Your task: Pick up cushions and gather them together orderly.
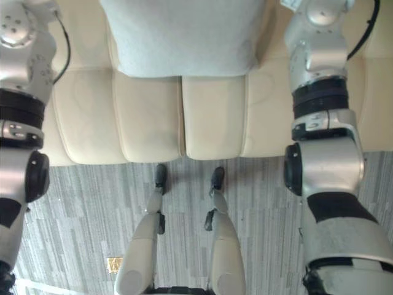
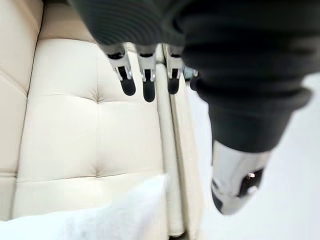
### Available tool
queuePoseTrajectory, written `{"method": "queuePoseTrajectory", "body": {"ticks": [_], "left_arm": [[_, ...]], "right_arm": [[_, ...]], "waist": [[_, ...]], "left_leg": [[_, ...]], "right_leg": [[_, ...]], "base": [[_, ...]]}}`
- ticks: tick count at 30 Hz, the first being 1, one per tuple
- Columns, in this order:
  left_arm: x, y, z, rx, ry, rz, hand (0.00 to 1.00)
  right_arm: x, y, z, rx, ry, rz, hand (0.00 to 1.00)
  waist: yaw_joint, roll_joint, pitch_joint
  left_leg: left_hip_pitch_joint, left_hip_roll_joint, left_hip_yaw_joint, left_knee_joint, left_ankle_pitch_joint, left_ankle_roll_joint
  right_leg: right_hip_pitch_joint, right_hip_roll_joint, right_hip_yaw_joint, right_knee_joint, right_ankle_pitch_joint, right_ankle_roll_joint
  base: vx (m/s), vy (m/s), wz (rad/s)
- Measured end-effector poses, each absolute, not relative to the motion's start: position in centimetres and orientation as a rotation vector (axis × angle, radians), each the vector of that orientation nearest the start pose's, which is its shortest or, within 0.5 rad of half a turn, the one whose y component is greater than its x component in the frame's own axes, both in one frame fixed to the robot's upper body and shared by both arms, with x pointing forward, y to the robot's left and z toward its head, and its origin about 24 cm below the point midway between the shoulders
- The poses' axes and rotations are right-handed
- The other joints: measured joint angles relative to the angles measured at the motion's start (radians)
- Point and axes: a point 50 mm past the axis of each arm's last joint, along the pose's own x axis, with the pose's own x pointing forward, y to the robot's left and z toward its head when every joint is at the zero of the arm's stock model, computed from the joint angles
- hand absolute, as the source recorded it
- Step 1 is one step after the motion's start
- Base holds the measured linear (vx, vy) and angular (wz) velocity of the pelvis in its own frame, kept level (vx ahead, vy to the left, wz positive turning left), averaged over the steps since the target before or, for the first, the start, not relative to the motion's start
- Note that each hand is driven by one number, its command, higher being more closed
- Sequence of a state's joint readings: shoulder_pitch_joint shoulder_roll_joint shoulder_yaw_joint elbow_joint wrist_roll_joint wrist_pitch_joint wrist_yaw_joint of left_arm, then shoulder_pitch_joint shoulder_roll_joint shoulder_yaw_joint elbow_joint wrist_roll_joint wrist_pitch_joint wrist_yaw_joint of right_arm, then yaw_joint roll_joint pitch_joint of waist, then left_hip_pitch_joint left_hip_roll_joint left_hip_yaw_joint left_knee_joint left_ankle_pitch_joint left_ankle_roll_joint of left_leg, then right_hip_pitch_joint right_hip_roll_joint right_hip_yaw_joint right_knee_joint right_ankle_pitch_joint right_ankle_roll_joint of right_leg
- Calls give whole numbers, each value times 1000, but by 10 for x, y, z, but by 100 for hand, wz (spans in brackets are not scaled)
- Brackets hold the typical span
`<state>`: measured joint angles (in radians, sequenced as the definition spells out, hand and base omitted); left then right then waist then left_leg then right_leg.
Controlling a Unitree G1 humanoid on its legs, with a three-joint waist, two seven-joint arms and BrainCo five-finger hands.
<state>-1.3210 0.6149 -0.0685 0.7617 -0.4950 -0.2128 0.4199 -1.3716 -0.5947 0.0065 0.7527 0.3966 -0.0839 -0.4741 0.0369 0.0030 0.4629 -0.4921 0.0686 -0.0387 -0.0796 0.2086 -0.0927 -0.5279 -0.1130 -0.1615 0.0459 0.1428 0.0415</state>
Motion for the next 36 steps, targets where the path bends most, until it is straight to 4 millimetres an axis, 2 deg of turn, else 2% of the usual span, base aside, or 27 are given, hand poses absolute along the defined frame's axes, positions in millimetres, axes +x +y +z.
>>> {"method": "queuePoseTrajectory", "body": {"ticks": [2, 3, 4, 5, 6, 7, 8, 9, 10, 11, 12, 13, 14, 15, 17, 19, 23, 27, 32, 36], "left_arm": [[368, 254, 347, -177, -767, 434, 0], [368, 262, 324, -164, -725, 439, 0], [368, 264, 312, -152, -702, 437, 0], [365, 266, 285, -135, -660, 426, 0], [361, 262, 246, -125, -587, 407, 0], [359, 260, 229, -119, -552, 400, 0], [354, 256, 197, -113, -481, 397, 0], [345, 243, 147, -120, -349, 381, 0], [340, 237, 126, -130, -291, 377, 0], [327, 222, 83, -158, -160, 355, 0], [313, 208, 51, -166, -50, 320, 0], [299, 198, 28, -160, 30, 295, 0], [290, 193, 14, -158, 78, 281, 0], [270, 186, -13, -134, 182, 251, 0], [248, 185, -40, -104, 295, 249, 0], [208, 186, -80, -85, 482, 261, 0], [164, 185, -117, -41, 696, 256, 0], [125, 186, -142, 15, 874, 257, 0], [109, 187, -151, 10, 951, 283, 0], [107, 188, -153, 29, 968, 273, 0]], "right_arm": [[369, -249, 363, 86, -719, -500, 0], [370, -255, 342, 42, -681, -481, 0], [370, -257, 331, 20, -661, -470, 0], [368, -260, 306, -23, -625, -443, 0], [363, -262, 268, -73, -560, -404, 0], [360, -262, 251, -85, -526, -388, 0], [356, -260, 220, -98, -460, -365, 0], [348, -255, 175, -70, -355, -351, 0], [344, -251, 156, -49, -311, -350, 0], [333, -243, 115, -2, -203, -347, 0], [319, -236, 79, 20, -103, -347, 0], [305, -231, 54, 42, -27, -353, 0], [296, -228, 38, 50, 22, -359, 0], [273, -224, 8, 63, 120, -374, 0], [249, -219, -19, 94, 216, -401, 0], [206, -215, -56, 91, 374, -423, 0], [162, -212, -98, 81, 594, -439, 0], [132, -203, -123, 103, 746, -442, 0], [107, -205, -140, 127, 870, -472, 0], [92, -206, -149, 147, 946, -496, 0]], "waist": [[-1, 0, 0], [-2, 0, 0], [-3, 0, -1], [-6, 0, -1], [-6, 0, -6], [-6, -1, -10], [-5, -2, -14], [-6, -1, -18], [-5, -1, -23], [-5, -2, -24], [-4, -3, -36], [-3, -3, -54], [-4, -2, -64], [-3, -2, -91], [-2, -3, -125], [0, -3, -217], [3, -4, -320], [3, -7, -381], [3, -9, -427], [3, -20, -439]], "left_leg": [[29, 0, 1, -22, 11, 0], [42, 0, 1, -22, 11, 0], [49, 0, 1, -22, 11, 0], [64, 0, 1, -22, 10, 0], [82, 0, 0, -22, 7, -1], [87, 0, 0, -22, 4, 0], [100, 1, -3, -23, 0, -1], [118, 1, -5, -22, -5, 0], [124, 0, -5, -22, -6, 1], [143, 0, -5, -22, -11, 1], [152, -1, -5, -22, -19, 4], [153, -1, -5, -22, -26, 7], [158, -1, -4, -22, -30, 7], [174, -1, 1, -22, -38, -3], [207, 0, 2, -22, -46, 1], [257, 1, 8, -22, -69, -3], [331, 5, 25, -20, -104, 5], [404, 11, 42, -22, -126, 2], [452, 9, 63, -23, -142, 0], [482, 8, 76, -27, -150, -4]], "right_leg": [[20, 1, 7, -2, -5, 5], [32, 1, 8, -2, -5, 5], [39, 2, 8, -3, -5, 5], [55, 2, 8, -4, -7, 7], [76, 1, 8, -3, -17, 10], [82, 1, 7, -2, -21, 9], [97, 3, 4, -2, -25, 9], [115, 3, 6, -3, -28, 11], [120, 3, 7, -4, -29, 12], [141, 3, 8, -9, -31, 13], [154, 3, 7, -14, -38, 16], [158, 4, 6, -18, -41, 21], [163, 3, 7, -18, -44, 23], [179, 3, 8, -19, -49, 26], [211, 4, 8, -19, -61, 26], [258, 4, 7, -17, -83, 32], [327, 4, 11, -14, -112, 35], [392, 10, 22, -17, -130, 32], [430, 9, 40, -20, -137, 42], [461, 9, 56, -30, -137, 45]], "base": [[-12, -26, -4], [0, 0, 0], [0, 0, 0], [0, -29, 6], [3, -30, 7], [10, -31, 10], [13, -32, 4], [13, -32, 1], [18, -36, -3], [0, 0, 0], [18, -32, 2], [13, -25, 3], [0, 0, 0], [29, -19, -3], [34, -19, -1], [81, -15, -1], [95, -4, -7], [63, -6, -10], [54, 3, -12], [38, 9, -8]]}}
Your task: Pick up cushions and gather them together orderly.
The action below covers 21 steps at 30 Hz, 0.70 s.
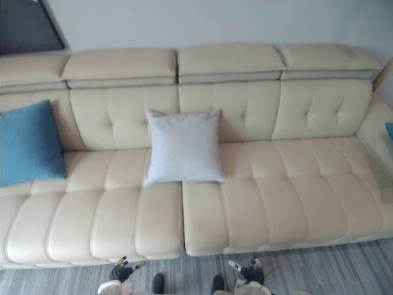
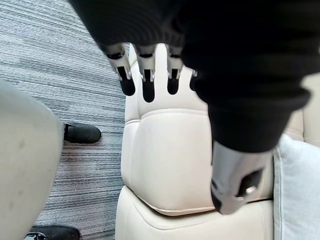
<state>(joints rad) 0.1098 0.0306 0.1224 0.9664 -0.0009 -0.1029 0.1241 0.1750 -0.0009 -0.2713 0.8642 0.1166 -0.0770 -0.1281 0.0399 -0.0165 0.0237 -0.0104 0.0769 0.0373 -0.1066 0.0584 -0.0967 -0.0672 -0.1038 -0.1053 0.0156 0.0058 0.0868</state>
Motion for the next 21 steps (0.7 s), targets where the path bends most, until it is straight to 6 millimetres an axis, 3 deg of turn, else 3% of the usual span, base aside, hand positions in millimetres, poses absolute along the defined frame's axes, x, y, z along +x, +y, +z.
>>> {"method": "queuePoseTrajectory", "body": {"ticks": [7, 10, 12, 14, 15, 16, 17, 18, 19, 20, 21], "left_arm": [[111, 188, -152, 33, 962, 266, 0], [121, 187, -149, 61, 937, 235, 0], [132, 183, -146, 75, 907, 205, 0], [138, 181, -142, 69, 879, 201, 0], [141, 174, -141, 50, 866, 196, 0], [143, 174, -139, 47, 855, 197, 0], [147, 175, -137, 49, 841, 200, 0], [152, 179, -134, 51, 822, 209, 0], [154, 179, -133, 37, 813, 224, 0], [150, 173, -136, 11, 828, 226, 0], [151, 171, -135, 0, 817, 231, 0]], "right_arm": [[96, -199, -151, 131, 972, -458, 0], [106, -192, -150, 107, 958, -406, 0], [113, -184, -149, 115, 952, -386, 0], [117, -178, -148, 129, 944, -375, 0], [120, -176, -147, 127, 939, -365, 0], [124, -173, -147, 127, 933, -353, 0], [124, -171, -147, 129, 934, -346, 0], [123, -172, -147, 126, 938, -351, 0], [127, -172, -146, 116, 930, -340, 0], [132, -180, -144, 87, 911, -346, 0], [143, -184, -140, 59, 885, -339, 0]], "waist": [[5, -19, 9], [10, -41, 30], [8, -66, 42], [9, -79, 44], [10, -55, 46], [11, -56, 46], [10, -71, 40], [9, -95, 34], [22, -101, 40], [42, -62, 12], [67, -63, 21]], "left_leg": [[58, -8, 89, 5, -18, 13], [58, -13, 121, 38, -43, 18], [14, -18, 125, 117, -76, 40], [-34, -11, 135, 203, -100, 48], [-59, 14, 144, 226, -106, 48], [-69, 23, 141, 243, -109, 50], [-87, 22, 131, 278, -117, 49], [-113, 5, 118, 337, -137, 46], [-142, 5, 122, 372, -145, 48], [-165, 8, 117, 334, -129, 66], [-167, 10, 171, 306, -103, 75]], "right_leg": [[-7, -4, 75, 46, -3, 7], [-23, -14, 104, 75, -15, 25], [-45, -26, 104, 100, -23, 33], [-56, -49, 63, 101, -50, 78], [-82, -50, 18, 182, -91, 84], [-129, -65, -12, 349, -124, 36], [-147, -86, -33, 558, -141, 31], [-151, -106, -47, 602, -146, 51], [-168, -103, -58, 595, -137, 66], [-104, -62, -46, 466, -149, 82], [-105, -66, -40, 612, -222, 86]], "base": [[8, 18, -34], [-47, 29, -35], [-61, 13, -3], [-59, 22, -3], [-51, 20, -1], [-18, -10, 17], [1, -39, 32], [-16, -35, 25], [-128, 28, 0], [-166, 94, -41], [-173, 56, -34]]}}
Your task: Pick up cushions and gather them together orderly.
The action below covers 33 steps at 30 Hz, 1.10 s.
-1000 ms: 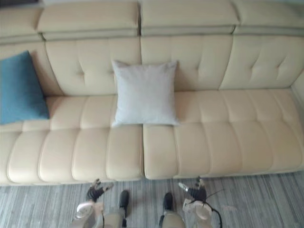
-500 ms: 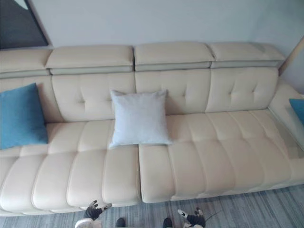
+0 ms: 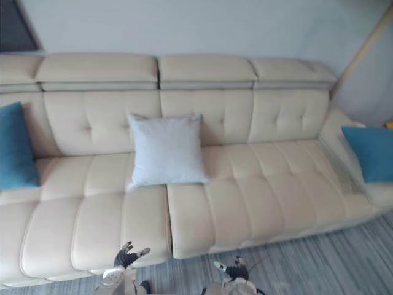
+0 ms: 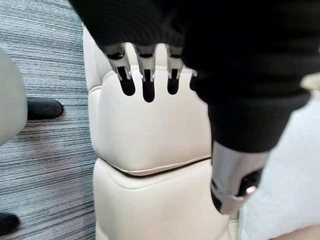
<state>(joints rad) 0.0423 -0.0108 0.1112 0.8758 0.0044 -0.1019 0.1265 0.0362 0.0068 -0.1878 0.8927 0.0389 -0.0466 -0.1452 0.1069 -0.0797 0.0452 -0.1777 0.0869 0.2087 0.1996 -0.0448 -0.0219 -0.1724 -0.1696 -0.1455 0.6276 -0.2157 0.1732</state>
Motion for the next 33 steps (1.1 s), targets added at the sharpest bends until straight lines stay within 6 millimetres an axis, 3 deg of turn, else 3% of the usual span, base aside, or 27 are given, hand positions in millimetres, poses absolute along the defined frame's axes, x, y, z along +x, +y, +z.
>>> {"method": "queuePoseTrajectory", "body": {"ticks": [1, 2, 5, 7, 9, 11, 12, 13, 15, 16, 17, 20, 24, 28, 30, 31, 32, 33], "left_arm": [[155, 173, -133, 10, 808, 233, 0], [156, 174, -132, 15, 804, 232, 0], [161, 164, -131, 23, 796, 190, 0], [165, 156, -130, 22, 787, 162, 0], [160, 155, -132, 26, 799, 155, 0], [160, 156, -132, 32, 801, 154, 0], [162, 155, -131, 34, 795, 151, 0], [160, 156, -132, 38, 802, 150, 0], [159, 155, -133, 32, 810, 153, 0], [156, 155, -134, 28, 820, 159, 0], [157, 156, -134, 26, 823, 162, 0], [148, 165, -137, 46, 844, 180, 0], [146, 165, -138, 50, 854, 177, 0], [141, 164, -142, 57, 883, 170, 0], [139, 167, -143, 47, 895, 189, 0], [138, 169, -144, 43, 897, 199, 0], [134, 171, -146, 42, 914, 209, 0], [132, 171, -147, 45, 924, 208, 0]], "right_arm": [[145, -181, -139, 59, 881, -327, 0], [152, -179, -137, 60, 865, -320, 0], [178, -183, -124, 38, 788, -316, 0], [180, -187, -123, 25, 783, -327, 0], [167, -186, -130, 22, 827, -329, 0], [159, -185, -134, 18, 861, -325, 0], [156, -185, -135, 16, 868, -327, 0], [155, -187, -136, 12, 874, -329, 0], [155, -188, -135, 9, 874, -330, 0], [154, -188, -136, 11, 875, -328, 0], [154, -185, -137, 21, 880, -326, 0], [138, -166, -145, 73, 937, -305, 0], [134, -168, -146, 95, 945, -332, 0], [131, -175, -147, 111, 948, -374, 0], [134, -174, -146, 114, 942, -371, 0], [136, -174, -145, 114, 937, -368, 0], [140, -173, -145, 112, 932, -365, 0], [145, -175, -143, 107, 922, -362, 0]], "waist": [[1, -15, 9], [13, -29, 11], [27, 24, 50], [23, 71, 86], [7, 81, 85], [-4, 62, 88], [-2, 60, 88], [-2, 56, 85], [-10, 57, 83], [-9, 74, 75], [-9, 73, 76], [-12, 43, 38], [-24, 30, 29], [-40, 50, 17], [-43, 57, 16], [-41, 61, 14], [-35, 82, 7], [-46, 83, 6]], "left_leg": [[-5, -11, 0, 19, 9, 8], [-43, -15, 14, 59, 8, 9], [-96, 30, 28, 102, 19, -7], [-100, 56, 22, 94, 55, -15], [-100, 52, -3, 54, 80, -29], [-103, 45, -6, 24, 79, -45], [-110, 42, -15, 83, 73, -37], [-115, 33, -39, 183, 25, -4], [-97, 24, -99, 283, -84, -25], [-74, 22, -151, 266, -152, -48], [-71, 9, -145, 257, -175, -61], [-55, -20, -82, 210, -186, -59], [-38, -60, -70, 173, -191, -49], [-19, -57, -22, 160, -200, -48], [-13, -37, 20, 168, -227, -49], [-11, -23, 43, 160, -228, -48], [-12, 28, 109, 138, -220, -47], [3, 65, 179, 132, -167, -24]], "right_leg": [[26, -10, 2, 40, -23, -6], [84, 3, -9, -64, -68, -32], [166, 68, -18, -309, -59, -82], [183, 89, -37, -348, -37, -118], [162, 90, -59, -328, -36, -125], [139, 71, -81, -336, -19, -152], [127, 59, -83, -336, -8, -153], [112, 41, -82, -336, 6, -146], [93, 28, -57, -336, 18, -138], [79, 33, -41, -335, 26, -123], [75, 32, -10, -335, 27, -114], [71, 10, 47, -397, 78, -94], [68, -2, 108, -451, 128, -95], [37, 16, 182, -458, 141, -113], [1, 49, 247, -471, 177, -117], [-12, 61, 234, -487, 208, -125], [-28, 72, 129, -495, 230, -201], [-47, 59, -67, -446, 215, -222]], "base": [[-122, -45, -38], [-180, -107, -22], [-232, -42, -32], [-337, -51, -2], [-350, -48, 33], [-280, 29, 29], [-231, 103, -1], [-230, 191, -7], [-192, 241, -16], [-111, 240, -33], [-91, 230, -42], [-20, 169, -35], [-17, 116, -25], [34, 38, -60], [71, 34, -126], [89, -55, -164], [88, -82, -169], [114, -108, -170]]}}
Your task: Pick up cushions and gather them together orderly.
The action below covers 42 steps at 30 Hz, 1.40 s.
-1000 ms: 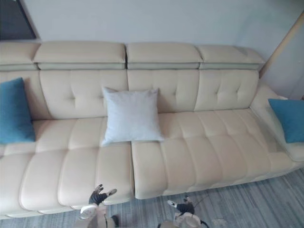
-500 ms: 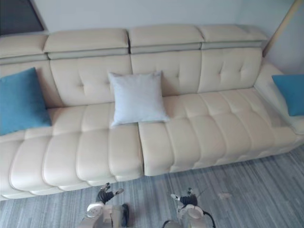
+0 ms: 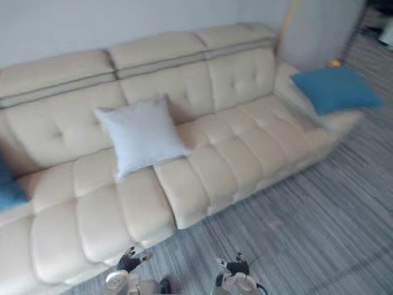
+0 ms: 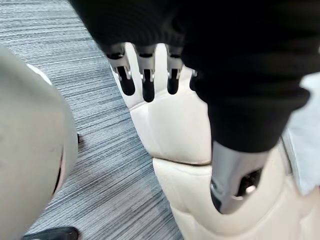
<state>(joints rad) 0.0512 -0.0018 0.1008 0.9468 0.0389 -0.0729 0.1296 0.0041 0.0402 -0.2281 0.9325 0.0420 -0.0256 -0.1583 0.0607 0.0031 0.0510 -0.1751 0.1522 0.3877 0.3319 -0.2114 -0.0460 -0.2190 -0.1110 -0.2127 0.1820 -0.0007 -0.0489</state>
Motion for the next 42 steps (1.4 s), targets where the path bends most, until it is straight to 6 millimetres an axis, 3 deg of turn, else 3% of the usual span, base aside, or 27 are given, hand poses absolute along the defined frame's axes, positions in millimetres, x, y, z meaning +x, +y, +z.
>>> {"method": "queuePoseTrajectory", "body": {"ticks": [2, 3, 8, 10, 11, 12, 13, 14, 15, 17, 19, 20, 21, 23, 25, 26, 27, 28, 31, 33, 35, 38, 39, 40, 41, 42], "left_arm": [[133, 176, -147, 56, 926, 211, 0], [134, 177, -147, 60, 928, 209, 0], [142, 177, -145, 69, 917, 201, 0], [140, 179, -146, 76, 924, 203, 0], [140, 179, -145, 78, 922, 202, 0], [137, 179, -146, 78, 928, 202, 0], [137, 181, -145, 82, 922, 205, 0], [139, 182, -144, 75, 908, 216, 0], [139, 181, -143, 72, 903, 214, 0], [144, 176, -141, 63, 884, 203, 0], [145, 174, -140, 54, 872, 202, 0], [144, 173, -140, 49, 875, 202, 0], [142, 173, -141, 40, 875, 204, 0], [141, 174, -141, 38, 875, 203, 0], [139, 187, -140, 62, 879, 218, 0], [138, 189, -141, 65, 888, 221, 0], [136, 190, -142, 73, 901, 219, 0], [135, 189, -143, 77, 907, 210, 0], [137, 183, -143, 73, 909, 191, 0], [138, 182, -143, 72, 909, 193, 0], [133, 182, -146, 74, 930, 195, 0], [126, 188, -148, 112, 960, 181, 0], [125, 193, -148, 134, 964, 178, 0], [125, 190, -150, 126, 980, 174, 0], [123, 185, -152, 118, 988, 170, 0], [121, 181, -153, 102, 993, 171, 0]], "right_arm": [[143, -179, -145, 97, 938, -369, 0], [145, -182, -144, 86, 937, -371, 0], [135, -204, -148, 27, 984, -401, 0], [132, -205, -149, 26, 991, -410, 0], [127, -205, -150, 27, 1002, -416, 0], [128, -206, -150, 25, 996, -421, 0], [128, -205, -149, 32, 990, -426, 0], [129, -203, -148, 48, 977, -432, 0], [133, -204, -147, 50, 966, -437, 0], [139, -205, -145, 49, 952, -444, 0], [139, -204, -145, 49, 952, -446, 0], [138, -203, -145, 55, 956, -450, 0], [137, -203, -146, 60, 960, -454, 0], [138, -194, -146, 79, 957, -442, 0], [121, -184, -151, 105, 988, -435, 0], [120, -183, -152, 109, 992, -434, 0], [115, -182, -153, 105, 1006, -424, 0], [114, -181, -153, 106, 1007, -417, 0], [123, -183, -149, 105, 966, -407, 0], [130, -178, -148, 115, 956, -390, 0], [134, -179, -148, 98, 958, -377, 0], [139, -184, -148, 48, 967, -347, 0], [133, -187, -150, 28, 990, -344, 0], [135, -196, -149, 9, 984, -352, 0], [135, -208, -148, -20, 990, -364, 0], [135, -217, -146, -40, 989, -376, 0]], "waist": [[1, 4, 3], [-2, 1, -1], [-3, 36, 26], [-5, 48, 55], [-1, 53, 72], [5, 60, 80], [5, 60, 85], [18, 48, 94], [26, 46, 94], [39, 46, 95], [52, 45, 96], [61, 46, 92], [73, 49, 89], [88, 32, 67], [88, -49, 40], [86, -58, 37], [67, -64, 41], [58, -63, 42], [46, -39, 59], [46, -28, 68], [39, -25, 70], [8, -34, 74], [-5, -64, 72], [-5, -31, 82], [-3, 8, 75], [-3, 41, 67]], "left_leg": [[15, 27, 71, 17, 1, 5], [22, 30, 64, 20, 2, 5], [70, 51, -22, 33, -2, -3], [36, 109, -58, 209, -10, -16], [-12, 147, -116, 371, 19, 30], [-66, 166, -187, 515, 86, 100], [-103, 169, -228, 589, 143, 111], [-149, 141, -282, 664, 109, 62], [-186, 87, -302, 655, 35, 38], [-231, -1, -313, 491, -15, 18], [-255, -68, -318, 305, -10, 12], [-239, -108, -338, 141, 22, -17], [-225, -126, -380, 29, 50, 3], [-201, -136, -378, 39, 126, 37], [-150, -168, -312, 53, 52, 46], [-121, -174, -300, 57, 39, 60], [-56, -178, -284, 55, 8, 80], [-19, -179, -285, 55, -10, 81], [125, -139, -276, 1, -35, 80], [214, -91, -249, -66, -40, 74], [273, -59, -228, -110, -41, 71], [319, -45, -242, -121, -54, 47], [346, -62, -280, -117, -76, 11], [369, -39, -310, -109, -89, -7], [350, -2, -357, -49, -89, -9], [277, 28, -402, 97, -73, -21]], "right_leg": [[-2, -25, -211, 1, -23, -22], [-1, -12, -264, -6, -9, -6], [13, 45, -186, -9, -42, -4], [56, 73, -165, -9, -77, -11], [86, 96, -160, 9, -103, -15], [108, 115, -147, 22, -135, -29], [127, 127, -132, 22, -145, -31], [151, 129, -102, 25, -163, -42], [151, 125, -76, 22, -169, -49], [151, 123, -29, 3, -169, -49], [162, 123, 5, 0, -182, -53], [170, 124, 29, -2, -199, -40], [172, 131, 61, 13, -222, -30], [177, 124, 122, 92, -294, 2], [142, 66, 152, 254, -353, 73], [113, 46, 150, 357, -353, 108], [46, 5, 125, 577, -312, 201], [16, -17, 100, 686, -297, 226], [-64, -103, -50, 837, -303, 129], [-101, -126, -144, 725, -312, 109], [-144, -120, -166, 524, -281, 94], [-175, -73, -76, 189, -94, 102], [-164, -75, -26, 127, 49, 80], [-172, -54, -23, 191, 25, 49], [-173, -22, -32, 223, -38, 45], [-161, 12, -49, 218, -71, 36]], "base": [[125, -58, -138], [165, -87, -115], [162, -138, -72], [109, -89, -33], [121, -119, -37], [99, -113, -35], [149, -59, -44], [182, -8, -51], [203, -3, -63], [213, 12, -68], [287, 39, -60], [297, 65, -79], [334, 113, -99], [475, 141, -103], [471, 71, -73], [623, 94, -48], [506, 79, -21], [618, 78, -14], [416, 2, -18], [454, -101, -31], [388, -163, -36], [428, -280, -3], [387, -283, 13], [546, -406, 2], [525, -391, -19], [505, -371, -13]]}}
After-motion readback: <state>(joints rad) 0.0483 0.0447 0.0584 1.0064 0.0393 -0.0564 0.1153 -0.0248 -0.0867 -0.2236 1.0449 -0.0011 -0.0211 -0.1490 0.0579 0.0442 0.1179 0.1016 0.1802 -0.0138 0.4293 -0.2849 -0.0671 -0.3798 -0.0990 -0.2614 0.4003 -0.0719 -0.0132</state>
